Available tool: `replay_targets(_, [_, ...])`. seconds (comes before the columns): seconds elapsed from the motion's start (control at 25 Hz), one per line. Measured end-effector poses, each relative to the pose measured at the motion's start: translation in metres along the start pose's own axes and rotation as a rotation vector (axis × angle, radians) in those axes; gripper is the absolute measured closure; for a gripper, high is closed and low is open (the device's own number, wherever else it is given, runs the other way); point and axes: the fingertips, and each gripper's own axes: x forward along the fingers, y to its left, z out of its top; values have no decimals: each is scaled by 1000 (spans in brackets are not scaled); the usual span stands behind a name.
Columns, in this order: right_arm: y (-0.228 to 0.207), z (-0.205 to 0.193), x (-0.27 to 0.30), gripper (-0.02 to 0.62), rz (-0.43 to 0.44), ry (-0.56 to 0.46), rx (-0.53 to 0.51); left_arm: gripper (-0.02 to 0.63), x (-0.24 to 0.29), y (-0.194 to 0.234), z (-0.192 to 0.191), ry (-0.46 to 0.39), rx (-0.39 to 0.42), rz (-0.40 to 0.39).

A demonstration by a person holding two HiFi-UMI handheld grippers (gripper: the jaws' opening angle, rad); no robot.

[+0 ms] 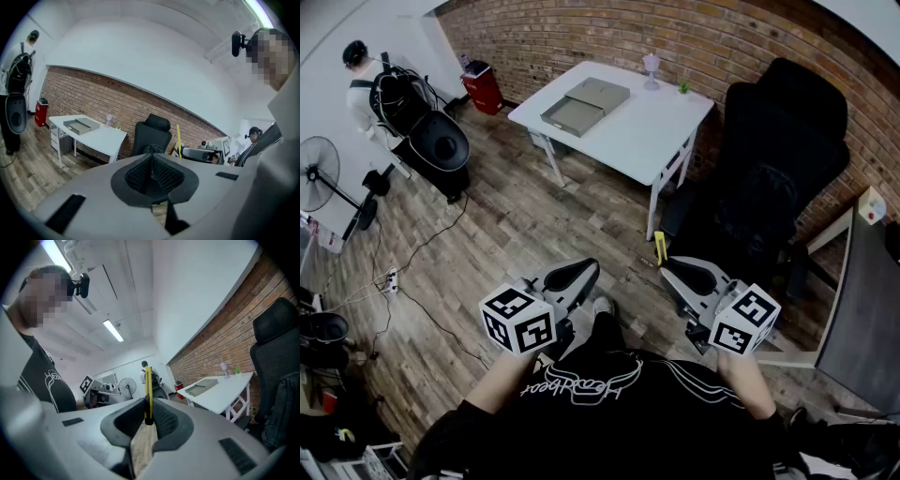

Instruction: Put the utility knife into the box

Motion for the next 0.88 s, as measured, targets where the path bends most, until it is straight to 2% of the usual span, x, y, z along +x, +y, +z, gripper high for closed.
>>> replay_targets(0.36, [-22,0,7,540,-47,5,36,569,17,9,3,33,8,-24])
replay_targets(0.6, [-57,0,35,540,-97,30,65,569,37,45,12,52,-29,-35])
replay_targets(0.88, [-93,4,97,540,-104,93,83,569,57,109,40,32,-64,-45])
